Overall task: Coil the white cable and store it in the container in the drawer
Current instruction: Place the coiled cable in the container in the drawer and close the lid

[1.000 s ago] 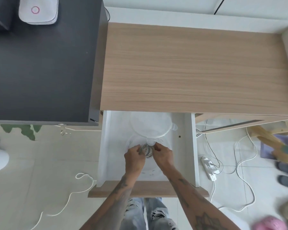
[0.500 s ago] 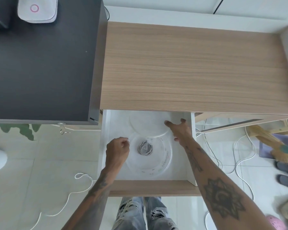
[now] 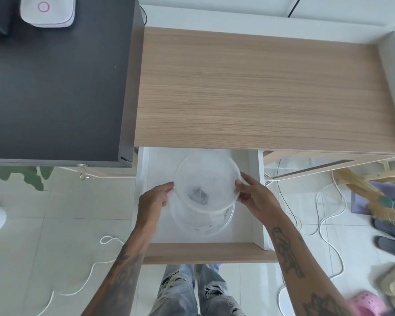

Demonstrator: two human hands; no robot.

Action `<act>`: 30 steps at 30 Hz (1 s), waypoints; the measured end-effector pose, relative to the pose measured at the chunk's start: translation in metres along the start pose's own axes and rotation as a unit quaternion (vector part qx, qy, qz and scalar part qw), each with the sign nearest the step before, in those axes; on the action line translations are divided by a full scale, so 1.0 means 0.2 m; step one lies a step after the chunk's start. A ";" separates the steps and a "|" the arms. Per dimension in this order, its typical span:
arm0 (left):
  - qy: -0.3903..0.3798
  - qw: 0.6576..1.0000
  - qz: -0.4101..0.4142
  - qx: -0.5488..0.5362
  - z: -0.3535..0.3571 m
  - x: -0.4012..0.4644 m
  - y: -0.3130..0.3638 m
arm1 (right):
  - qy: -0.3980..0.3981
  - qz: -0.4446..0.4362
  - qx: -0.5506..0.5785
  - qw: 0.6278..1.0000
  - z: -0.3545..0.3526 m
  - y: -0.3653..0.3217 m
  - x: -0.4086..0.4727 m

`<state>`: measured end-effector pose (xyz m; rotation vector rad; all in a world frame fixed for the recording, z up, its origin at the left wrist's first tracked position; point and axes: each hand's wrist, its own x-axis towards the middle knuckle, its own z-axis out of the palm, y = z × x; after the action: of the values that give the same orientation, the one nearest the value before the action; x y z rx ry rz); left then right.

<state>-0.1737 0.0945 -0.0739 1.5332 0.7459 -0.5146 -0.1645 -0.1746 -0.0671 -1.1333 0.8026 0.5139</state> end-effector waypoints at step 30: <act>0.099 0.924 0.163 0.333 0.07 -0.06 -0.11 | 0.183 -0.081 -0.433 0.879 0.05 0.24 -0.10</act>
<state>-0.1970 0.0788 -0.0822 2.3236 0.4601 -0.3784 -0.2090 -0.1484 -0.0777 -2.1627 0.8019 0.5370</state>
